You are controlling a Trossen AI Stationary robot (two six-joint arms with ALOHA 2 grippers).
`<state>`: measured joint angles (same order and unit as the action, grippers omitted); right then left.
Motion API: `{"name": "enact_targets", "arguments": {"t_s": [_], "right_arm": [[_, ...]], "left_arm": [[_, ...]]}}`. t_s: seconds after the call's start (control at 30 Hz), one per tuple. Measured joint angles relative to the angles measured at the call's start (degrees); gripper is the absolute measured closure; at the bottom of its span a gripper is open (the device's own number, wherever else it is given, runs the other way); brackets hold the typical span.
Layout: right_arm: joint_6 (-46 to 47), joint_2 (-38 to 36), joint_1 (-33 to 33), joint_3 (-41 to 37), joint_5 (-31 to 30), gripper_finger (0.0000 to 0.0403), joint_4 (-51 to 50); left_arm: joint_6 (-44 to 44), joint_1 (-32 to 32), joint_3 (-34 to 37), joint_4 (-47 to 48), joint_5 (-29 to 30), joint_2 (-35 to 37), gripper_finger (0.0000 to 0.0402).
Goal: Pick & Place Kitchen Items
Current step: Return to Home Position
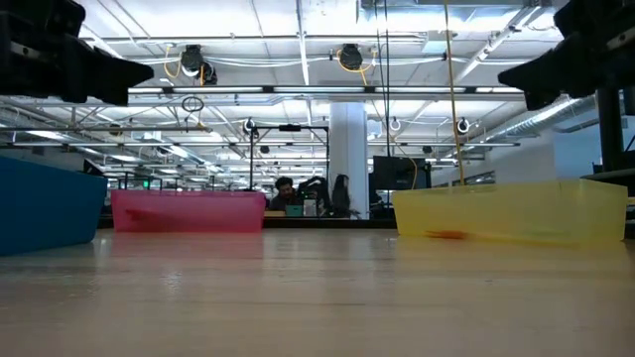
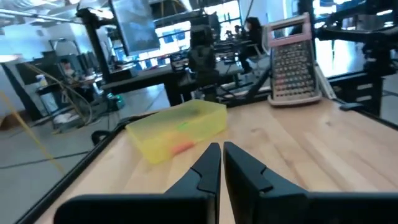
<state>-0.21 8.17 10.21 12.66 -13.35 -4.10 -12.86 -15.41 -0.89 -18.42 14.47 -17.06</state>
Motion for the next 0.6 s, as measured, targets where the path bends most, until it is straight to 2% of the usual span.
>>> {"name": "enact_targets", "arguments": {"t_s": [0.23, 0.6], "right_arm": [[-1.22, -5.36, -0.56, -4.86, 0.12, 0.0403, -0.02], [-0.44, -6.68, -0.52, -9.95, 0.45, 0.0403, 4.11]], "left_arm": [[2.30, 5.04, 0.29, -0.26, -8.27, -0.07, 0.0376], [8.91, 9.47, 0.27, 2.43, -8.65, -0.17, 0.0376]]}}
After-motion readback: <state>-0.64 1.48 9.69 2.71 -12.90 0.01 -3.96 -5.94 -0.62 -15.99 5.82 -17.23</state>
